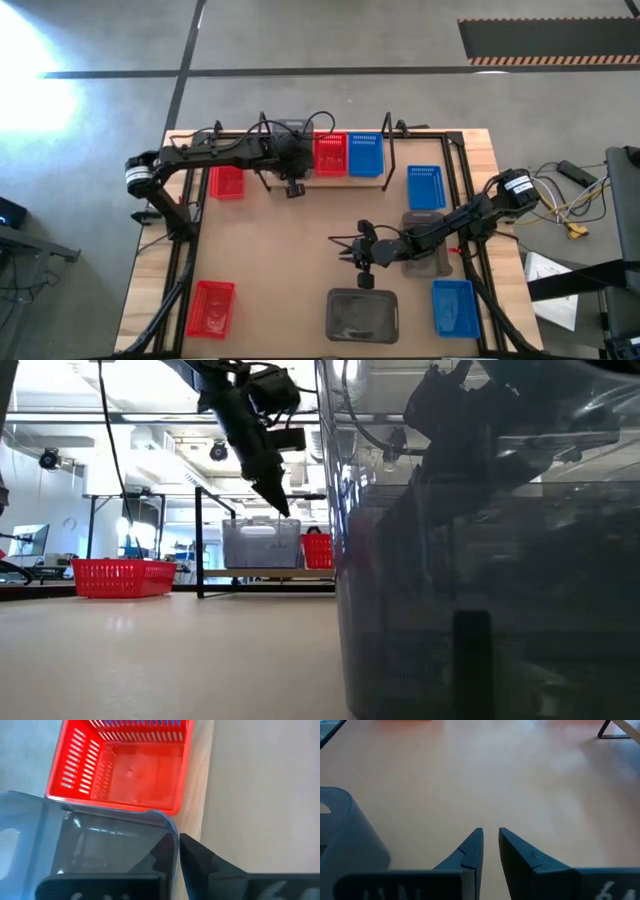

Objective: Stack baskets on shelf by color
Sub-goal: Put the top left black bin on the shelf, then stack the top blue bin on the other blue bin on the shelf

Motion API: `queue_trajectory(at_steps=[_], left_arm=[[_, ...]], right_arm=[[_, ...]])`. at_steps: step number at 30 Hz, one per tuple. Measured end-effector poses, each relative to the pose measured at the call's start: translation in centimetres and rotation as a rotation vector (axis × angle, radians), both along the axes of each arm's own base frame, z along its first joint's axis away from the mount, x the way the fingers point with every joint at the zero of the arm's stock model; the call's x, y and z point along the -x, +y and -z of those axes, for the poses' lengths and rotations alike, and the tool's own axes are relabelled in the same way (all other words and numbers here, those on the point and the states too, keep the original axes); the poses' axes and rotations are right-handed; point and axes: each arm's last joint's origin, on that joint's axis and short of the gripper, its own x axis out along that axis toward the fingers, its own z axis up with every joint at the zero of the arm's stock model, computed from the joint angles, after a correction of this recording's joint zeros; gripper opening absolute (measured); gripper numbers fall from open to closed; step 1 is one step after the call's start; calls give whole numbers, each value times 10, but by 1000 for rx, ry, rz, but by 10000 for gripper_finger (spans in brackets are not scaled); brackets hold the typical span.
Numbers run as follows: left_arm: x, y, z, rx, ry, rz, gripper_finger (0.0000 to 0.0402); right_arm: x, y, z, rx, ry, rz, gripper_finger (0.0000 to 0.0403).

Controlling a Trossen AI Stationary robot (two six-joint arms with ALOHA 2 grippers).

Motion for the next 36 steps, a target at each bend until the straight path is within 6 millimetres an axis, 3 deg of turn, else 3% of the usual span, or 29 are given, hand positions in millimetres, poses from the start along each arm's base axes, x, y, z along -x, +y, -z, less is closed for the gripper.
queue_trajectory(at_steps=[7, 10, 13, 19, 26, 31, 36], left_arm=[[24, -13, -37, -1, -63, -17, 60], [40, -28, -51, 26, -124, -38, 69], [53, -49, -51, 50, -166, -11, 70], [69, -98, -22, 82, -269, 136, 70], [82, -149, 27, 149, -442, 314, 70], [86, -167, 46, 170, -558, 393, 70], [84, -169, 52, 168, -556, 395, 70]], right_arm=[[5, -2, -26, -4, -74, -12, 52], [9, -3, -38, -24, -102, -14, 52], [14, -5, -44, -44, -93, -6, 52], [26, -2, -70, -44, -15, -8, 52], [63, -1, -110, 23, 290, 342, 52], [92, -29, -121, 67, 518, 710, 52], [97, -66, -114, 51, 665, 790, 71]])
